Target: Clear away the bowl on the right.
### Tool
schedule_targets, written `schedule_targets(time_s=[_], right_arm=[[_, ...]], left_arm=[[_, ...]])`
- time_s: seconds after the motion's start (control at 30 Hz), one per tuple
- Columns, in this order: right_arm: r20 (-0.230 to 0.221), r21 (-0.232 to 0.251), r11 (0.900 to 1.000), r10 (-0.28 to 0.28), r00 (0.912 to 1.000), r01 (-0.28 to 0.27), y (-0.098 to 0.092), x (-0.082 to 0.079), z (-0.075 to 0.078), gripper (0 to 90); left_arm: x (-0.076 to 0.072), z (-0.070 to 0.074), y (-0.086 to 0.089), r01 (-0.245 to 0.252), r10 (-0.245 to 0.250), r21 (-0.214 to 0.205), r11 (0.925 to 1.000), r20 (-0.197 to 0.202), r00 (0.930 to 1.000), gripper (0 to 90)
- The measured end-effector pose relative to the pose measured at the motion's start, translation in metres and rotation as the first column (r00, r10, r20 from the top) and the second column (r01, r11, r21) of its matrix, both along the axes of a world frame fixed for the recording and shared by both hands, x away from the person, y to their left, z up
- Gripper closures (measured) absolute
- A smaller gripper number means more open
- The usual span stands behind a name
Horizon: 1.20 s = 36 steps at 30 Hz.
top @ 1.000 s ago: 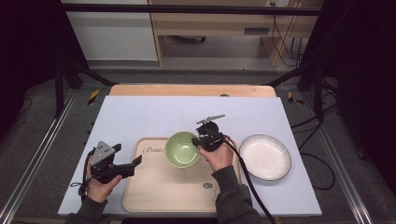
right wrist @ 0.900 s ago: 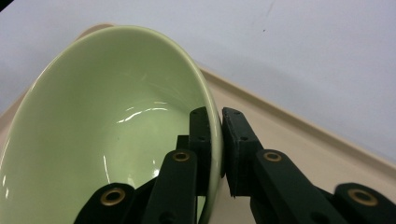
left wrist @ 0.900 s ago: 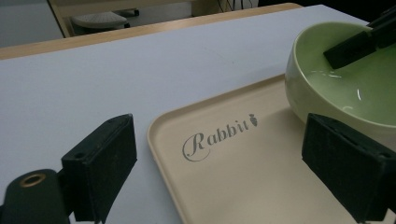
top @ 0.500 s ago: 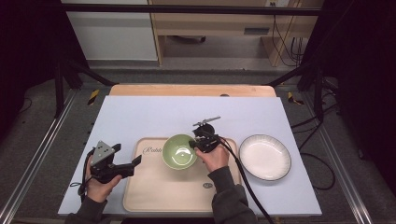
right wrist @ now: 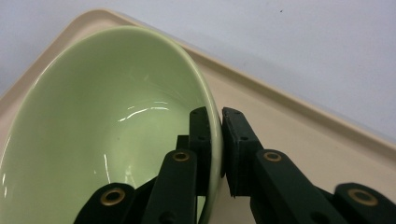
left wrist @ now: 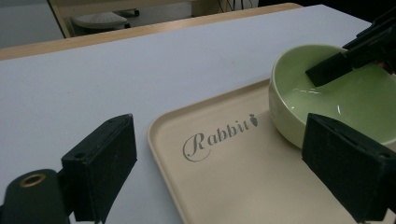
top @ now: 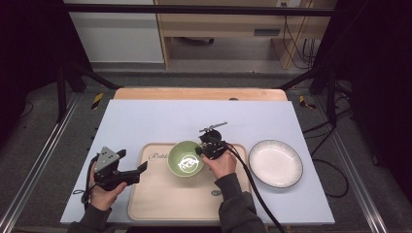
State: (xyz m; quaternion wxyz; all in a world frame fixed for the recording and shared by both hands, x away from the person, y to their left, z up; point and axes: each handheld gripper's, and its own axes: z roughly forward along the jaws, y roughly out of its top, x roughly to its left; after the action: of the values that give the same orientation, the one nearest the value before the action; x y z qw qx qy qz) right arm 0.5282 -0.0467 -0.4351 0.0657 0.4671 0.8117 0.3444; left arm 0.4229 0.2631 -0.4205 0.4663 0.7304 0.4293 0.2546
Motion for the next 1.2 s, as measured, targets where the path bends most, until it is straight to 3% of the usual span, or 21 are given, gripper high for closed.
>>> schedule_targets(time_s=[0.3,0.47,1.2], right_arm=[[-0.004,0.012,0.9999,0.007,1.0,-0.007,-0.001,0.003,-0.003,83.1],[-0.009,-0.012,0.9999,-0.001,1.0,0.001,-0.001,0.004,-0.006,83.5],[-0.006,-0.029,0.9993,0.021,0.9998,-0.021,0.001,0.006,-0.012,81.5]], left_arm=[[0.0,0.0,-0.001,0.001,-0.001,0.003,1.0,0.0,1.0,10.0],[0.0,-0.001,-0.002,0.002,-0.002,0.009,1.0,-0.003,1.0,10.0],[0.0,-0.001,-0.002,0.005,-0.005,0.012,0.9999,-0.004,1.0,9.9]])
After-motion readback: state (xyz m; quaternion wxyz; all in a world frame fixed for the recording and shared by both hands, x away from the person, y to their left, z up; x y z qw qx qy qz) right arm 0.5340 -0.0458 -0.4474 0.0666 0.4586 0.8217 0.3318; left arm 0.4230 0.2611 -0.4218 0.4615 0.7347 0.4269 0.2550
